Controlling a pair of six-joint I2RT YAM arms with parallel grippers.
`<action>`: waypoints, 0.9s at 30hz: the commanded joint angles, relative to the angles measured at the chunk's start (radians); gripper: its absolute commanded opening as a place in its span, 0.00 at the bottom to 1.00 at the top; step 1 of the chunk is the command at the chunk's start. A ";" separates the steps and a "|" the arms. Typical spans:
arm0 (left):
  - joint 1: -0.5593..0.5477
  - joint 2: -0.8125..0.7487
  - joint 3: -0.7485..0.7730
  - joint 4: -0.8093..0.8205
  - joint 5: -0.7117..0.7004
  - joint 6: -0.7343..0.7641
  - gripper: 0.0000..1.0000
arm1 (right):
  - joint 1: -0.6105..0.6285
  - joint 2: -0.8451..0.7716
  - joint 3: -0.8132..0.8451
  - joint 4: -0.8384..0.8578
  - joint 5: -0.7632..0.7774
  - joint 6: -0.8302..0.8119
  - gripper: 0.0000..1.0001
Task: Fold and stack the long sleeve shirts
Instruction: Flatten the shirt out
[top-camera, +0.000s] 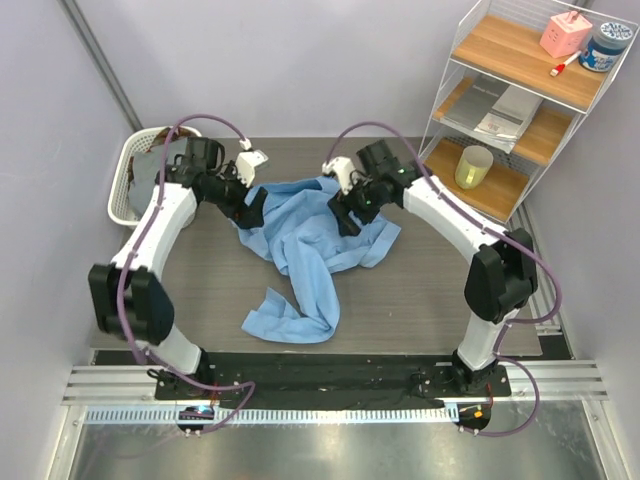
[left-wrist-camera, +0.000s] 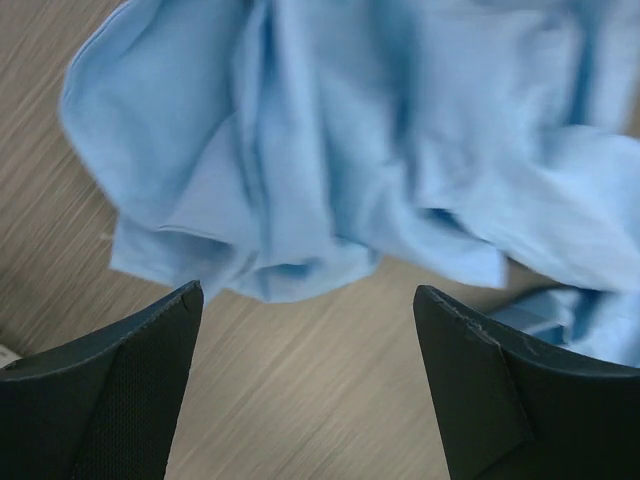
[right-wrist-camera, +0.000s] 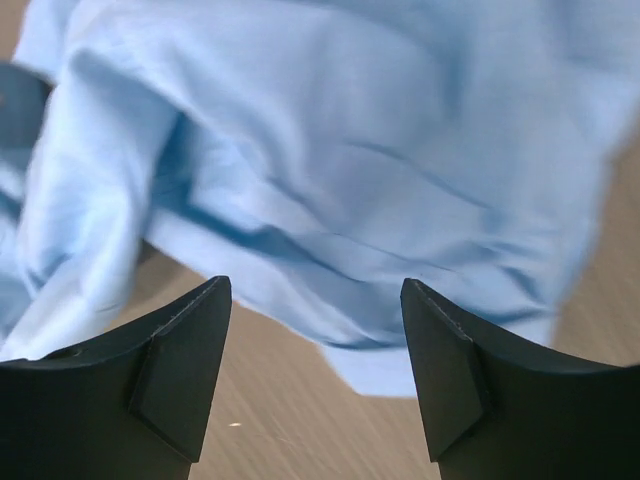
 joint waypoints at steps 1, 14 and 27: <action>0.054 0.155 0.081 0.072 -0.122 -0.043 0.84 | 0.059 0.032 -0.119 0.073 -0.083 0.009 0.73; 0.155 0.247 0.183 0.043 -0.126 -0.109 0.00 | 0.108 0.058 -0.411 0.101 0.112 -0.177 0.64; 0.131 -0.141 0.112 -0.120 -0.001 0.368 0.00 | -0.022 -0.306 -0.376 -0.091 0.049 -0.345 0.75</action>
